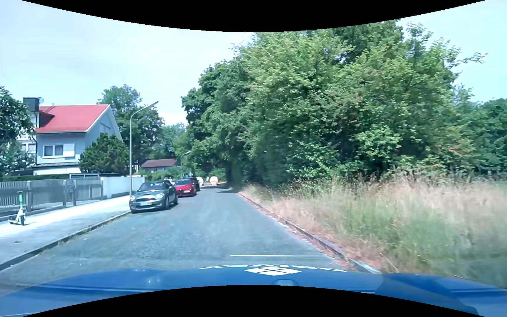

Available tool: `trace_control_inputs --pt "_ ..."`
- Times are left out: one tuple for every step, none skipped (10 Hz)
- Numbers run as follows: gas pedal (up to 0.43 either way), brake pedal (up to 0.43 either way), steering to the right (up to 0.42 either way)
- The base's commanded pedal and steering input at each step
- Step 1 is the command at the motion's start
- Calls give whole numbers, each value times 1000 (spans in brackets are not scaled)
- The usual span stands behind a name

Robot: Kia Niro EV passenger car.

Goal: Follow the waypoints while adhering to traffic rules and regulations

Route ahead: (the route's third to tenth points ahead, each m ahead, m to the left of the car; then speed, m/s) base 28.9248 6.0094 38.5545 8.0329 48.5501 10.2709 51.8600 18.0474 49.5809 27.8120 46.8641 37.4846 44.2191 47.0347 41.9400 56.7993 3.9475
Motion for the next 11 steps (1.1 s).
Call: trace_control_inputs --pt "331 0 -282" --pt "331 0 -209" --pt "331 0 -137" --pt "331 0 -74" --pt "331 0 -36" --pt "331 0 -29" --pt "331 0 -30" --pt "331 0 -33" --pt "311 0 -37" --pt "248 0 -39" --pt "240 0 -40"
